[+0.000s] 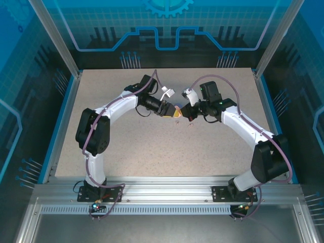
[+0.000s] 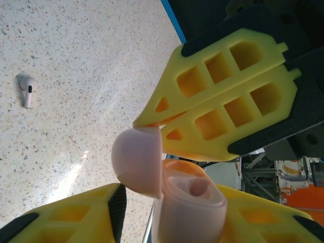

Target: Insert the wireless bluetooth earbuds into the charging case

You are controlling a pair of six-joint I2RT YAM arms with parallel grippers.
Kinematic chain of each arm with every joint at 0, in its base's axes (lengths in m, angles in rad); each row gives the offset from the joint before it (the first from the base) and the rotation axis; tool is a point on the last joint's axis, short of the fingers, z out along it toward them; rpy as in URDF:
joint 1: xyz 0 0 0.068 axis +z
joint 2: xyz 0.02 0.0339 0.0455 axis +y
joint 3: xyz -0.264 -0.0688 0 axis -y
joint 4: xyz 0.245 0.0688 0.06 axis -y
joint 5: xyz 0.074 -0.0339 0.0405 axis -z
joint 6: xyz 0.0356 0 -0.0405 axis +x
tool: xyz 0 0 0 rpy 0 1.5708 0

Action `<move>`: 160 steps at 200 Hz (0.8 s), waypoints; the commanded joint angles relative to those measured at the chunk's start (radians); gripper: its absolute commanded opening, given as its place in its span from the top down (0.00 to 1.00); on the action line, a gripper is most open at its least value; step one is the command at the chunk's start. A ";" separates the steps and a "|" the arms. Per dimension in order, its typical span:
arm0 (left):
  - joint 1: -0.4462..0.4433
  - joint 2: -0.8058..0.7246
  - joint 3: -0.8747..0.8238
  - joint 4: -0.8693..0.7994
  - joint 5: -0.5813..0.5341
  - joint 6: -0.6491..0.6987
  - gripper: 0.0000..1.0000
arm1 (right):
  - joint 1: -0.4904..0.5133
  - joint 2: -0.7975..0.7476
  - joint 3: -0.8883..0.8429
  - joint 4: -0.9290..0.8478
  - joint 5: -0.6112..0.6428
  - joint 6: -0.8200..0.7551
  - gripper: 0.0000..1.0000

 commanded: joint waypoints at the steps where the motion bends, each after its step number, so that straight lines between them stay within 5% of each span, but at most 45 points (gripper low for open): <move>1: 0.014 -0.004 0.030 0.019 0.028 -0.011 0.57 | 0.014 0.007 0.027 -0.016 -0.004 -0.015 1.00; 117: 0.015 -0.007 0.016 0.002 0.059 0.007 0.76 | 0.014 0.016 0.036 -0.004 -0.004 0.003 1.00; 160: 0.015 -0.009 0.015 -0.015 0.062 0.025 0.97 | 0.014 0.015 0.041 0.003 0.007 0.022 1.00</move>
